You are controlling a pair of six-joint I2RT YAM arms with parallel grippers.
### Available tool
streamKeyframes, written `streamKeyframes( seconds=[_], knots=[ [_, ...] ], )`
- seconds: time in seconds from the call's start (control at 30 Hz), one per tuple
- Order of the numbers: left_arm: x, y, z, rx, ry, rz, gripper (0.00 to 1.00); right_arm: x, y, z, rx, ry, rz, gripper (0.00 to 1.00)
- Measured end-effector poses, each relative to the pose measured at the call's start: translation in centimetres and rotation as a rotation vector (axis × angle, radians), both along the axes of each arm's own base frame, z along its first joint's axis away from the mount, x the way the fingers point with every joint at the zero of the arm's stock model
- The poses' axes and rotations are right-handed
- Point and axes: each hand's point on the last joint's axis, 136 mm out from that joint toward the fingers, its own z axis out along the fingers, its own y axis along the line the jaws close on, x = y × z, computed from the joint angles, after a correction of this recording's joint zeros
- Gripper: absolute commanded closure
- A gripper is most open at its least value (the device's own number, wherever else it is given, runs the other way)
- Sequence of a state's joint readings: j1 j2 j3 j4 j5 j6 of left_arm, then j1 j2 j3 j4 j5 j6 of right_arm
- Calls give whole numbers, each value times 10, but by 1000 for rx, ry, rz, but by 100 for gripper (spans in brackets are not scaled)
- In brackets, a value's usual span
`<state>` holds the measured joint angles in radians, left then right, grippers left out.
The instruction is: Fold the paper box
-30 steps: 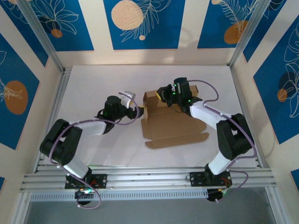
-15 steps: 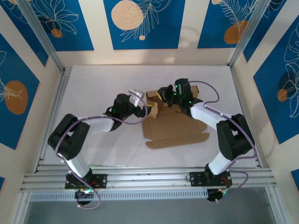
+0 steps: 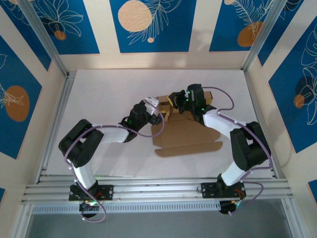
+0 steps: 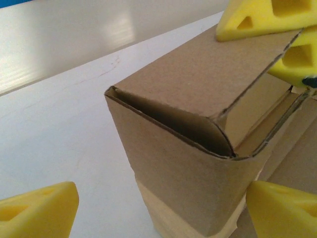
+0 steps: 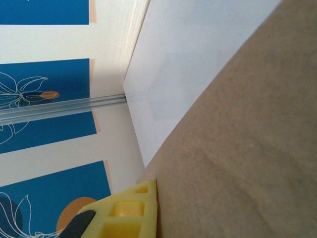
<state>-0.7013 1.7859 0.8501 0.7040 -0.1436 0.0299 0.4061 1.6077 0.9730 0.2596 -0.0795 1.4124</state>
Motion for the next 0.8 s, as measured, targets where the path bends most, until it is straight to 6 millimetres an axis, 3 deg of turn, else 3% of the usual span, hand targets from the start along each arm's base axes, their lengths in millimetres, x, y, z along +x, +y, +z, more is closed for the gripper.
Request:
streamKeyframes(
  seconds=[0.3,0.63,0.7,0.8],
  knots=[
    [10,-4,-12,22,-4,32,9,0,0,0,12,6,-3,89],
    [19,2,-9,57,-49,111,34,-7,10,1,21,8,-8,86],
    [21,5,-6,60,-63,135,41,-13,16,1,22,13,3,82],
    [25,11,-1,62,-89,175,44,-22,24,2,26,30,12,62]
  ],
)
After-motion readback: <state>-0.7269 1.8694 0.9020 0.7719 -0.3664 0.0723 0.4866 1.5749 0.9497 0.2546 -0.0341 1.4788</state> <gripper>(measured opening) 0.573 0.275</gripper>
